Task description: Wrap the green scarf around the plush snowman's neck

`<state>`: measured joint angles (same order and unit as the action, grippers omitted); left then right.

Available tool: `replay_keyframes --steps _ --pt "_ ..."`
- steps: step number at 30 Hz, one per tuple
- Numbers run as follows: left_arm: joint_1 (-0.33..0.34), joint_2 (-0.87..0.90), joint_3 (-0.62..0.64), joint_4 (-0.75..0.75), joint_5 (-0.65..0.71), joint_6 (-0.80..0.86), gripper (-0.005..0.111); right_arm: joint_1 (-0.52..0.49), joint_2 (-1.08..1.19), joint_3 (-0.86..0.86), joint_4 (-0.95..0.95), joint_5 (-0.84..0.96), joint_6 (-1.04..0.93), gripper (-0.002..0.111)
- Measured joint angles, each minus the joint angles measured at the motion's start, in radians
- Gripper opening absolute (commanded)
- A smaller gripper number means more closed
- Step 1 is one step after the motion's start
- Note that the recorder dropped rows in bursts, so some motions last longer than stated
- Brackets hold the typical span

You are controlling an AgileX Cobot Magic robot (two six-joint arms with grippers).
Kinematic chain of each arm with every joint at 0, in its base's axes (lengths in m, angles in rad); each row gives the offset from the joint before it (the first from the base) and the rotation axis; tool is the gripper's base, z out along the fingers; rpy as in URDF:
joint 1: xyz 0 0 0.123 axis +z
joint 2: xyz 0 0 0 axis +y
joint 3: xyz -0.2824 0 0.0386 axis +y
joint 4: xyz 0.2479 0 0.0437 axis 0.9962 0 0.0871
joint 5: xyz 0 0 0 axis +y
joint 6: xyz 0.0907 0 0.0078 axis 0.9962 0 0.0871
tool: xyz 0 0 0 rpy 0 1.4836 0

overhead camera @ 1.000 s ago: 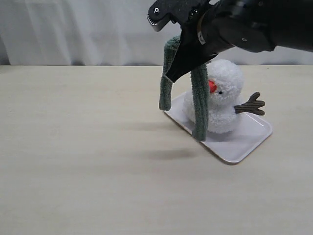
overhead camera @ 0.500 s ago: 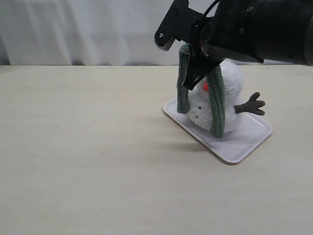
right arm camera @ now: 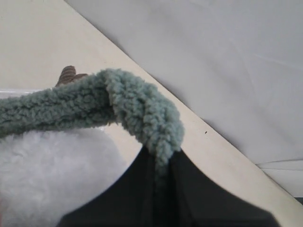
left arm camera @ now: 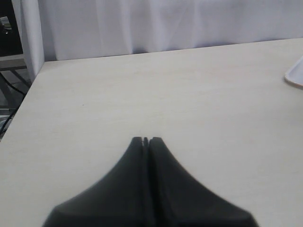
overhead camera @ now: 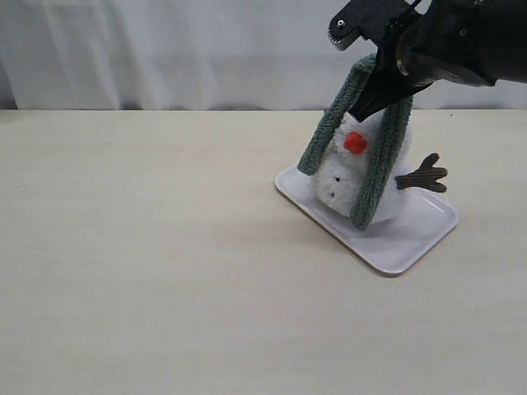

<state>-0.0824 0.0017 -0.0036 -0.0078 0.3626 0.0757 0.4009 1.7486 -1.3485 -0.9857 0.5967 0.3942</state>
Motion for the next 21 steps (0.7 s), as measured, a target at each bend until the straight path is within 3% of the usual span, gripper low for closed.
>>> replay_keyframes --steps 21 --pt "0.0 0.0 0.0 0.0 0.0 0.0 0.0 -0.059 0.09 0.0 -0.009 0.003 0.009 0.004"
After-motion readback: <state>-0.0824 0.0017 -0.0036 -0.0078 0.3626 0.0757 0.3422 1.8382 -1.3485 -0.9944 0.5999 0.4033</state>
